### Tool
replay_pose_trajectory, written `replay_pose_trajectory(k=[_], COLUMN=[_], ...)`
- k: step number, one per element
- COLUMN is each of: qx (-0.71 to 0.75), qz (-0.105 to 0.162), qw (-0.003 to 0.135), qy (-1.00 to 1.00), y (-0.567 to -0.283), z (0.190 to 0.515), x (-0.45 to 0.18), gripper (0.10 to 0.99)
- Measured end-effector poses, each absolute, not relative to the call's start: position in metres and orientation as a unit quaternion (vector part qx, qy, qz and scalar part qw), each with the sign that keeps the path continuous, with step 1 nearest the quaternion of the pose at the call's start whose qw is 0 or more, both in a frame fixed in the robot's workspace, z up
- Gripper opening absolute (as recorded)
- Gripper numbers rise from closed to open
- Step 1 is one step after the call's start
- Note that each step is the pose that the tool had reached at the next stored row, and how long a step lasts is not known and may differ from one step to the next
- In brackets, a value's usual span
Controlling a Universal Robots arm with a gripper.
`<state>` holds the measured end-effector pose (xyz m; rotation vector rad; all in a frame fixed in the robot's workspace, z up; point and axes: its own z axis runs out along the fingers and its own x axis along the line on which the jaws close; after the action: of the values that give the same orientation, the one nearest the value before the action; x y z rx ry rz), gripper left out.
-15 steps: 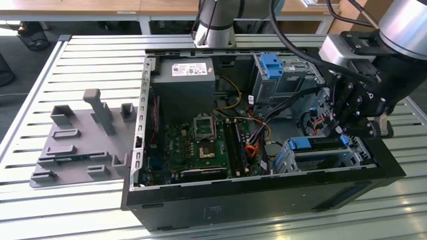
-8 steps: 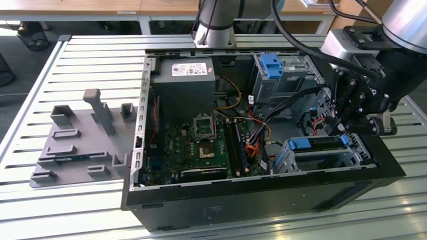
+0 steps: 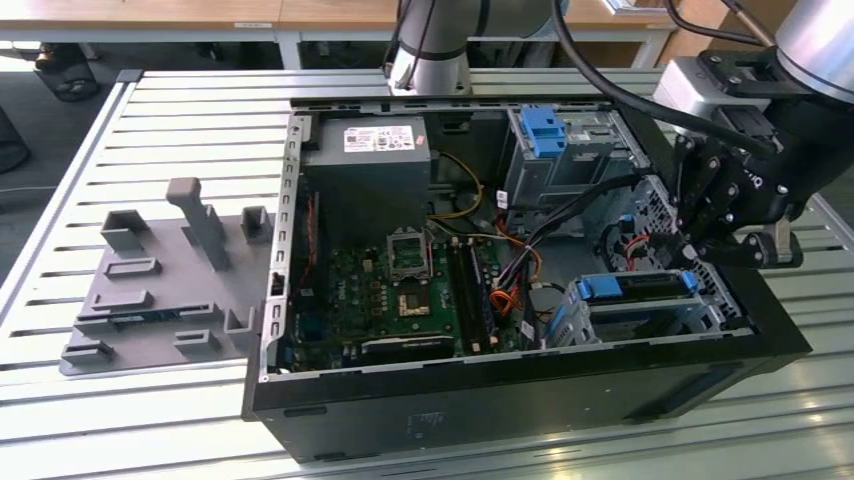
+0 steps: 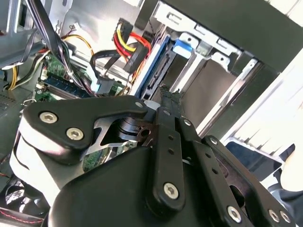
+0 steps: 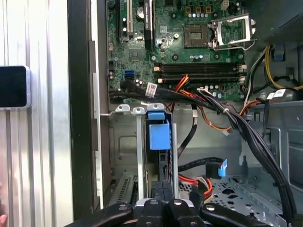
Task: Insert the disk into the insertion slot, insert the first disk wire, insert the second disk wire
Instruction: 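Insert the first disk wire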
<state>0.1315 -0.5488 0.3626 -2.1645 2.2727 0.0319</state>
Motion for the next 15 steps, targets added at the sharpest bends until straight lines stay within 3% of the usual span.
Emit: replay_pose_trajectory(k=[15], qx=[-0.687], qz=[0.008], qw=[-0.001], qy=[0.727], y=[-0.537], z=[0.362], x=[0.138], gripper=[0.122])
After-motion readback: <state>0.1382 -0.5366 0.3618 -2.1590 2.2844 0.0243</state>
